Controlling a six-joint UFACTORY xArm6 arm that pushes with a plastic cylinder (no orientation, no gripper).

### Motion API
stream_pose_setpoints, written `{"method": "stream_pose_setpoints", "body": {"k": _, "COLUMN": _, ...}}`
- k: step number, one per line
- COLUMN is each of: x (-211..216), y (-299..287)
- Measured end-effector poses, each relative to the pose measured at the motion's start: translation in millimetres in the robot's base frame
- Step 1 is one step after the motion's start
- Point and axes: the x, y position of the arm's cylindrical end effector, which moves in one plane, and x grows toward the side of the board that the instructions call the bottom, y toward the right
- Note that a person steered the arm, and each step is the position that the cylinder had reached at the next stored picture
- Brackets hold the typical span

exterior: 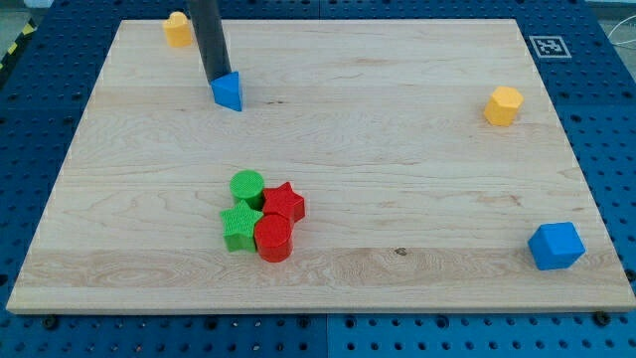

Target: Push the yellow heart a bit down

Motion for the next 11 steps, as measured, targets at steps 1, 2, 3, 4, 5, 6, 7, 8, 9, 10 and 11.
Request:
{"method": "stream_pose_setpoints", "body": {"k": 1, "x": 0, "y": -24}}
{"method": "stream_pose_setpoints", "body": {"k": 2, "x": -1, "y": -87}}
{"method": "stream_pose_setpoints", "body": {"k": 3, "x": -22, "y": -154}}
{"method": "stream_pose_setpoints", "body": {"k": 4, "x": -35, "y": -170}}
{"method": "stream_pose_setpoints", "body": {"k": 5, "x": -63, "y": -170}}
{"method": "stream_pose_setpoints", "body": {"k": 6, "x": -109, "y": -170}}
{"method": "stream_pose_setpoints", "body": {"k": 7, "x": -130, "y": -157}}
{"method": "stream_pose_setpoints", "body": {"k": 8, "x": -130, "y": -108}}
{"method": "stream_pose_setpoints", "body": {"k": 9, "x": -122, "y": -56}}
{"method": "stream_pose_setpoints", "body": {"k": 10, "x": -110, "y": -13}}
{"method": "stream_pose_setpoints", "body": {"k": 11, "x": -105, "y": -3}}
